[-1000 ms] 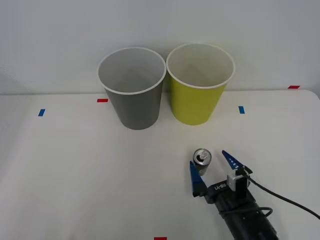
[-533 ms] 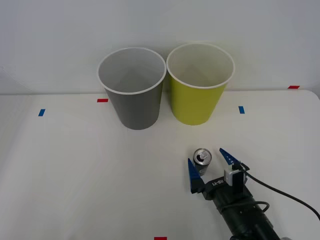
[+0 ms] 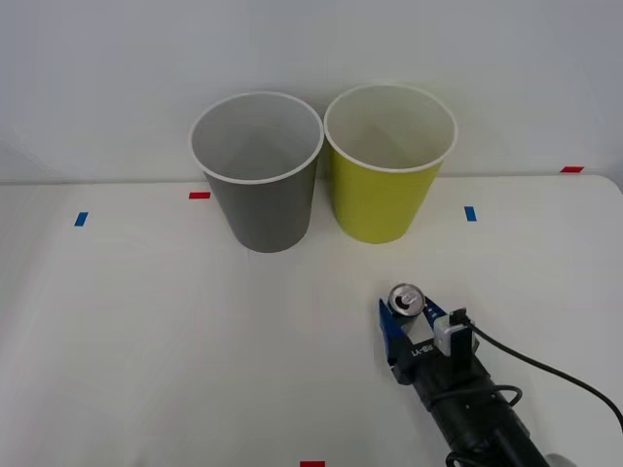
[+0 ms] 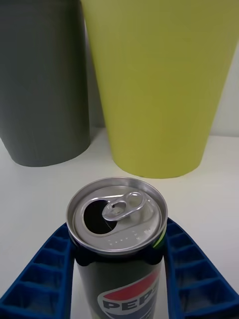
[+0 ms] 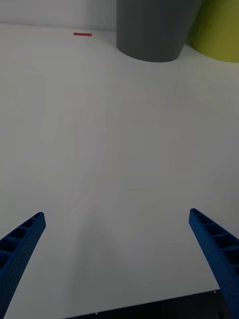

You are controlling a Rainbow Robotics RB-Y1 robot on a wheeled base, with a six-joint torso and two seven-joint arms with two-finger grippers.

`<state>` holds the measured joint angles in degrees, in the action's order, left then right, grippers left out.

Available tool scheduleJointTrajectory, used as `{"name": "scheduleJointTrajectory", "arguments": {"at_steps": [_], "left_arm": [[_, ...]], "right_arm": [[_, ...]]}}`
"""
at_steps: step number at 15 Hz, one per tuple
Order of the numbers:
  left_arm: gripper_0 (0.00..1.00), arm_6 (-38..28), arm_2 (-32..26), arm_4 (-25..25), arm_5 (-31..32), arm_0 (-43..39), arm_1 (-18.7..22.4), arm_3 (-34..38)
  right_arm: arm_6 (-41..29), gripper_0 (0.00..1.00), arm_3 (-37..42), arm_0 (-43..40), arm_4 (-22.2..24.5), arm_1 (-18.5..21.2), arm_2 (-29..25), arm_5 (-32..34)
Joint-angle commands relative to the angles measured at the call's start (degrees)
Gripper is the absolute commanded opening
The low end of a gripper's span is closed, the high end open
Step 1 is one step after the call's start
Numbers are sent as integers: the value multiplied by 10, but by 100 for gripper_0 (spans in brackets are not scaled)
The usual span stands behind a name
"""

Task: Put cans in the gray bin and PET bottles in the light green bin.

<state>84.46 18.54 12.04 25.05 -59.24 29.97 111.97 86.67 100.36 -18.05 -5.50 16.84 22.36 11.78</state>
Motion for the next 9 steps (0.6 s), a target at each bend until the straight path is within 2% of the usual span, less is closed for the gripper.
{"name": "scheduleJointTrajectory", "arguments": {"at_steps": [1, 5, 7, 9], "left_arm": [[100, 0, 0, 0, 0, 0, 0, 0], [100, 0, 0, 0, 0, 0, 0, 0], [100, 0, 0, 0, 0, 0, 0, 0], [100, 0, 0, 0, 0, 0, 0, 0]], "right_arm": [[-4, 12, 0, 1, -6, 1, 1, -1], [-12, 8, 2, 1, -12, 3, 4, -12], [-13, 7, 79, -12, -14, 5, 1, -121], [-15, 7, 207, -36, -14, 6, -6, -278]]}}
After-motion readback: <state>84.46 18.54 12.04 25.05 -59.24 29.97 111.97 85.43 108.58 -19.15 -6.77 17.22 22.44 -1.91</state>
